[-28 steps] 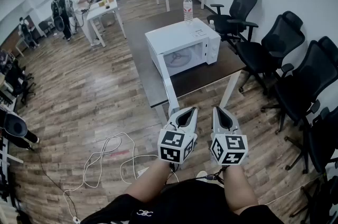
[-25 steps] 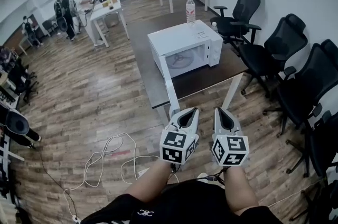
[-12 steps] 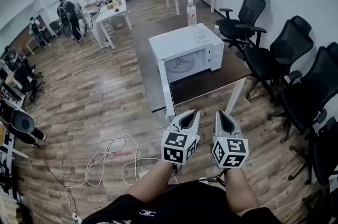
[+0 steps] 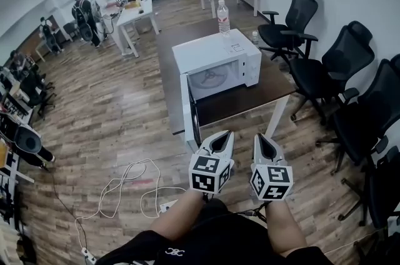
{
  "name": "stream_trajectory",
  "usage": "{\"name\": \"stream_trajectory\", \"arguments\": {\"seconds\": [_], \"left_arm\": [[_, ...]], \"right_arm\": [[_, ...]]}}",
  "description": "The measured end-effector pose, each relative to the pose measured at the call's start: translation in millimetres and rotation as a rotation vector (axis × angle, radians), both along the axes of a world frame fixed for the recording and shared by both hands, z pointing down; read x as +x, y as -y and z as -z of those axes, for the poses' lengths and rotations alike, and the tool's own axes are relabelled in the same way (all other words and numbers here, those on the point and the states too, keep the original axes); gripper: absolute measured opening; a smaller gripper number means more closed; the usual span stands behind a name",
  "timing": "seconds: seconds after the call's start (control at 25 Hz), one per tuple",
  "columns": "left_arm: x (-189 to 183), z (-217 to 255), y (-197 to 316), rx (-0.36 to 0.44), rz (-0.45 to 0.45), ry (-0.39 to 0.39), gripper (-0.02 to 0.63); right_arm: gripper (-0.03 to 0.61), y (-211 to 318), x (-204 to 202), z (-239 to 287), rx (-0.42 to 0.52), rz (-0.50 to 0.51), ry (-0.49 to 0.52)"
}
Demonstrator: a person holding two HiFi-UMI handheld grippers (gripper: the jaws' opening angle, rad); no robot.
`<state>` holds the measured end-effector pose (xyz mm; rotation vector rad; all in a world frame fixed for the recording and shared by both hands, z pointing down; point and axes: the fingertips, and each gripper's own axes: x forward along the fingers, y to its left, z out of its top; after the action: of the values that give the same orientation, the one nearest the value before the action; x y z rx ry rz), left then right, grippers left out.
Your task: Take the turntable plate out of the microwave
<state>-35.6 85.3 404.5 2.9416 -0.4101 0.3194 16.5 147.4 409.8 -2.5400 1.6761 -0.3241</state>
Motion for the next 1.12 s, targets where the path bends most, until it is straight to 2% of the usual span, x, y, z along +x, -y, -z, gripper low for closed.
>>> {"name": "stream_trajectory", "arguments": {"seconds": [0.2, 0.56, 1.12], "left_arm": [[18, -8, 4, -0.045, 0.008, 0.003, 0.009], [56, -12, 19, -0.049, 0.030, -0.006, 0.009], [127, -27, 72, -0.068, 0.052, -0.016, 0.009]], "right_arm": [[0.009, -1, 14, -4, -0.017, 0.009, -0.012], [0.009, 5, 49, -11, -0.032, 0.012, -0.016], [0.009, 64, 112, -28, -0.063, 0.058, -0.028]]}}
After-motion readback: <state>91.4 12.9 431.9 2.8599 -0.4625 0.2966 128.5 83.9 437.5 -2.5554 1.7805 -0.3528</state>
